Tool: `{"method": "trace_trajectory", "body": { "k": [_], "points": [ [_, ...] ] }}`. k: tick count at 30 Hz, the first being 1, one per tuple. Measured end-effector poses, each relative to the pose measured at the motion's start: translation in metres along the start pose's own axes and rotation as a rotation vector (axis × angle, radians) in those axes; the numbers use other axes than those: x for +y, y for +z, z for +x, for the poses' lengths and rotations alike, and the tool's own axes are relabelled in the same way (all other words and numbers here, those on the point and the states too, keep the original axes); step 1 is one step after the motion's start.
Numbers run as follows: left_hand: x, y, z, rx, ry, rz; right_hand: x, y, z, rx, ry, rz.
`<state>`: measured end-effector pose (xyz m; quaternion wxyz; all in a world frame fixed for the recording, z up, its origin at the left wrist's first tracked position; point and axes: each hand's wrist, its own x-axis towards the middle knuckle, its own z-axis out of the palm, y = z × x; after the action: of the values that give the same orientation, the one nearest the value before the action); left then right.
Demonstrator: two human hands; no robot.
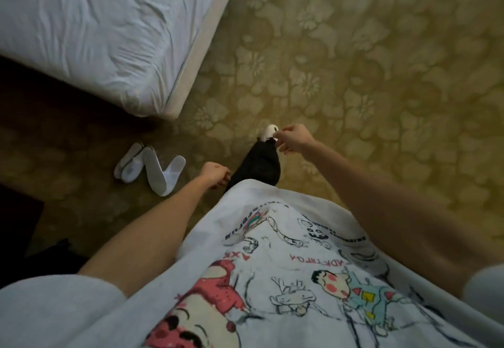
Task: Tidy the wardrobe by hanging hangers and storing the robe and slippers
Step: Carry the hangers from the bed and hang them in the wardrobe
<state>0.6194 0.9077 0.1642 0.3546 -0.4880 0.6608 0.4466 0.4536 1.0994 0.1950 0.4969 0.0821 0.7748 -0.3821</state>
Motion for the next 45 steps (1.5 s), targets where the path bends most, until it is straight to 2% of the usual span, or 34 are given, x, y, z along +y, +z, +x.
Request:
{"method": "trace_trajectory", "body": {
  "k": [6,17,22,27,32,39,45],
  "points": [
    [0.141,-0.047,0.039,0.014,-0.004,-0.079,-0.090,-0.099,0.069,0.047,0.080,-0.169],
    [0.454,-0.064,0.111,-0.143,0.227,0.004,-0.163,-0.317,0.167,0.251,0.244,-0.003],
    [0.576,-0.084,0.149,-0.107,0.239,0.009,-0.213,-0.396,0.228,0.248,0.270,0.007],
    [0.662,-0.132,0.180,-0.013,0.189,-0.063,-0.324,-0.446,0.295,0.191,0.185,-0.090],
    [0.690,-0.186,0.206,0.118,0.116,-0.236,-0.456,-0.435,0.366,0.045,0.009,-0.245],
    [0.689,-0.258,0.265,0.244,-0.081,-0.626,-0.634,-0.357,0.458,-0.206,-0.231,-0.576],
    [0.712,-0.330,0.313,0.308,-0.190,-0.918,-0.757,-0.305,0.526,-0.319,-0.313,-0.881]
  ]
}}
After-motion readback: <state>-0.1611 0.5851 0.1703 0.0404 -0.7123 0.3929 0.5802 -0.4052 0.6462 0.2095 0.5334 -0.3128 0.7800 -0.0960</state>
